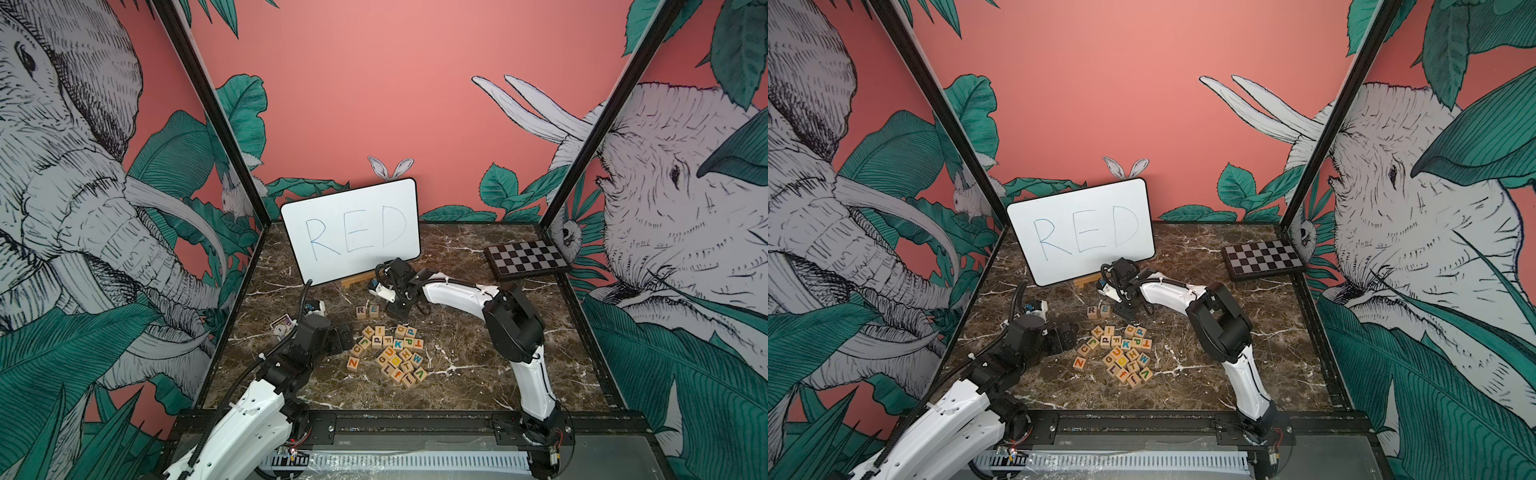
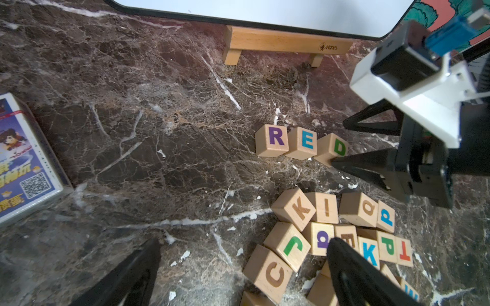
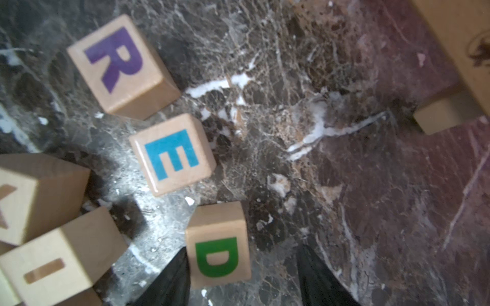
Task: Assemble the uppercase word "red" with letter blocks
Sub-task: Place the letter block at the center of the board, then reset both arms
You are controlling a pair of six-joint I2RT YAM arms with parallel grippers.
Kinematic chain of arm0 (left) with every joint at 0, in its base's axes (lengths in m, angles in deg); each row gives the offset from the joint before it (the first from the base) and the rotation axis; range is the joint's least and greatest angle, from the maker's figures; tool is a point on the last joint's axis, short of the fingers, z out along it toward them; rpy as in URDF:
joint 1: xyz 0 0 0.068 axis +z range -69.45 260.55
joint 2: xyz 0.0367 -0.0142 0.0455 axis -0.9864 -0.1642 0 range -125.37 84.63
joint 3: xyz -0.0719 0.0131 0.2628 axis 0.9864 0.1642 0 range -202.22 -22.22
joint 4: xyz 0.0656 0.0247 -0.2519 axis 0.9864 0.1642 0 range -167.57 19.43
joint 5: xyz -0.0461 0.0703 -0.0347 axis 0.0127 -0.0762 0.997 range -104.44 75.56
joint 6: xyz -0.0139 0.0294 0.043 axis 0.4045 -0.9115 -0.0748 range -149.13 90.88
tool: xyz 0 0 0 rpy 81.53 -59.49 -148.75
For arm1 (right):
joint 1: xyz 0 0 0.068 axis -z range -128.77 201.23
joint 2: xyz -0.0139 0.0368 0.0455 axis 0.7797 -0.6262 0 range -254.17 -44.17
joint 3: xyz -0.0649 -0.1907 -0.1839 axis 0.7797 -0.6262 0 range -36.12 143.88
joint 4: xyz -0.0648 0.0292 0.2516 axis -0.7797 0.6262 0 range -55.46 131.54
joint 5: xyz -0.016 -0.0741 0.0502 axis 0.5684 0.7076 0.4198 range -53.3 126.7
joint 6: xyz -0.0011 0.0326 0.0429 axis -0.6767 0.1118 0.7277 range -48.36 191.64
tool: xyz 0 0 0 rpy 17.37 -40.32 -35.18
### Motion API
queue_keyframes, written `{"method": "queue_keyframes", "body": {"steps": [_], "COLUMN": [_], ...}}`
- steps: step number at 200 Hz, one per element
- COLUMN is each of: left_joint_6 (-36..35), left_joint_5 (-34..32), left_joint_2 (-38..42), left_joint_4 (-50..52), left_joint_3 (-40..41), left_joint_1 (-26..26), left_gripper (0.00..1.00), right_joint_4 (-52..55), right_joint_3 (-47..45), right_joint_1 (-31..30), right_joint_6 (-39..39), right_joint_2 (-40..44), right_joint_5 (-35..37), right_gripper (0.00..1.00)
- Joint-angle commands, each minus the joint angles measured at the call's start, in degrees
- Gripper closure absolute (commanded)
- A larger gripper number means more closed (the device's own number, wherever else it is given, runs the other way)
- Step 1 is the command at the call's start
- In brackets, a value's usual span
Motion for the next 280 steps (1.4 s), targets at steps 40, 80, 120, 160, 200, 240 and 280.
{"method": "queue_keyframes", "body": {"steps": [40, 80, 120, 160, 200, 240, 280], "left_joint_6": [0.1, -1.2, -4.5, -10.5, -14.9, -19.7, -31.0], "left_joint_5": [-2.1, -2.6, -5.3, -6.6, -12.7, -19.9, -27.2], "left_joint_2": [-0.1, -0.1, 0.8, 0.7, -1.1, -4.7, -8.9], "left_joint_4": [-1.3, -1.9, -2.4, -6.0, -10.6, -14.1, -26.8], "left_joint_3": [0.2, -0.3, -3.8, -6.8, -7.2, -7.5, -2.1], "left_joint_1": [0.1, 0.1, 0.1, 0.1, 0.1, 0.1, 0.1], "left_gripper": [0.01, 0.01, 0.01, 0.01, 0.01, 0.00, 0.00], "right_joint_4": [0.0, -1.6, -7.6, -18.4, -34.1, -47.7, -46.1], "right_joint_3": [-2.0, -3.7, -9.9, -23.9, -44.1, -63.8, -71.1], "right_joint_1": [1.3, 1.4, 1.4, 4.3, 10.9, 11.7, 11.7], "right_joint_6": [-1.1, 0.1, 3.2, 11.6, 23.3, 20.2, 17.4], "right_joint_2": [1.6, 3.8, 12.8, 31.1, 58.1, 82.0, 92.6], "right_joint_5": [1.2, 0.1, 1.5, 4.5, 16.6, 27.5, 43.9], "right_gripper": [0.39, 0.38, 0.37, 0.34, 0.18, 0.01, 0.01]}}
